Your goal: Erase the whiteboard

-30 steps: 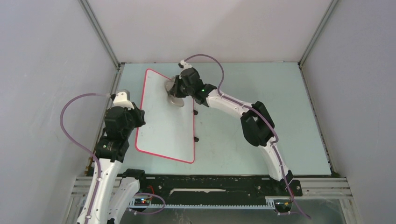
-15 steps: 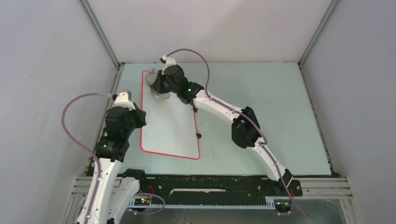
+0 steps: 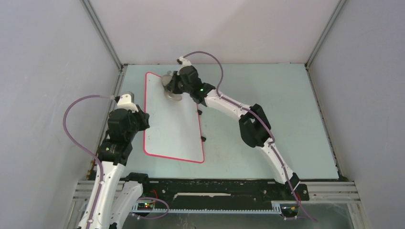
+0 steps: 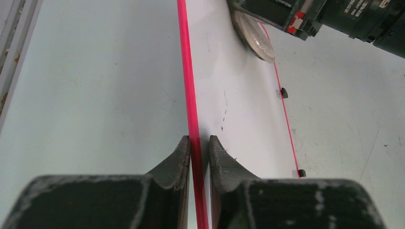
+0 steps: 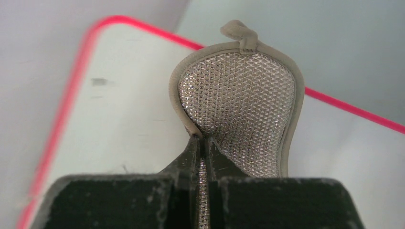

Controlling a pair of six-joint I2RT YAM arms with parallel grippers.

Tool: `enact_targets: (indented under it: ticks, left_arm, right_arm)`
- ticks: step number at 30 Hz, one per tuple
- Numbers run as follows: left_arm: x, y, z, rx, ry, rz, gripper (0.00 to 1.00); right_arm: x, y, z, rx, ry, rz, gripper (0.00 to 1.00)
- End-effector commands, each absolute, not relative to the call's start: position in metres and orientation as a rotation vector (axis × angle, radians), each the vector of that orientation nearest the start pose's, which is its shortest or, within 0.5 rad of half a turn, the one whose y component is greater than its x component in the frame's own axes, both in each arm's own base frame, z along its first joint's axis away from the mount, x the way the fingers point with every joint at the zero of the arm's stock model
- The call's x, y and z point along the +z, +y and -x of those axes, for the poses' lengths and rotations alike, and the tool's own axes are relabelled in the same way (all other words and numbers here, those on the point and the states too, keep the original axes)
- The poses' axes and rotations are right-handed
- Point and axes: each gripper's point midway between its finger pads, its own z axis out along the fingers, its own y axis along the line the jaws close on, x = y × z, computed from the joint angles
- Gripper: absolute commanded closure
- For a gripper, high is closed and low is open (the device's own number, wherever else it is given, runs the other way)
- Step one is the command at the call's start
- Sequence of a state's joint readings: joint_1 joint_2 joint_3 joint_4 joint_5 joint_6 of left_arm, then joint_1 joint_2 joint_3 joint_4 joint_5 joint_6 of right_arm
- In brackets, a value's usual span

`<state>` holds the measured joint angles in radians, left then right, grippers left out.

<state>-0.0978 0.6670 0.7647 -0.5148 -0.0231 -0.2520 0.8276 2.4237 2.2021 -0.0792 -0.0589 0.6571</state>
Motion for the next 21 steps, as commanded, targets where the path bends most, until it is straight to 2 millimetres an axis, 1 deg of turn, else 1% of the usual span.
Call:
enact_targets:
  ticks: [1, 2, 4, 6, 7, 9, 12, 15, 18, 21]
  left_arm:
    - [0.203, -0.035, -0.257, -0.188, 2.042, 0.108, 1.0]
    - [0.204, -0.034, -0.257, -0.188, 2.041, 0.109, 1.0]
    - [0.204, -0.034, -0.257, -0.186, 2.04, 0.111, 1.0]
    - [0.204, -0.034, -0.257, -0.186, 2.04, 0.112, 1.0]
    - [0.204, -0.034, -0.257, -0.186, 2.039, 0.112, 1.0]
    - [0.204, -0.033, -0.257, -0.185, 2.041, 0.115, 1.0]
    - [0.204, -0.033, -0.257, -0.186, 2.042, 0.115, 1.0]
    - [0.204, -0.033, -0.256, -0.186, 2.046, 0.118, 1.0]
    - [0.204, -0.029, -0.257, -0.166, 2.051, 0.148, 0.99]
    - [0.204, -0.029, -0.256, -0.169, 2.055, 0.152, 0.95]
  right_arm:
    - [0.105, 0.47, -0.46, 0.926, 2.276, 0.085, 1.0]
    - [0.094, 0.46, -0.458, 0.913, 2.308, 0.072, 1.0]
    - [0.085, 0.447, -0.456, 0.91, 2.339, 0.058, 1.0]
    - [0.084, 0.439, -0.451, 0.91, 2.342, 0.06, 1.0]
    - [0.088, 0.435, -0.45, 0.907, 2.334, 0.064, 1.0]
    - [0.09, 0.427, -0.448, 0.886, 2.335, 0.069, 1.0]
    - [0.103, 0.417, -0.445, 0.883, 2.318, 0.074, 1.0]
    - [0.125, 0.405, -0.439, 0.885, 2.286, 0.087, 1.0]
    - [0.151, 0.389, -0.427, 0.872, 2.243, 0.115, 1.0]
    - [0.165, 0.369, -0.409, 0.838, 2.219, 0.148, 1.0]
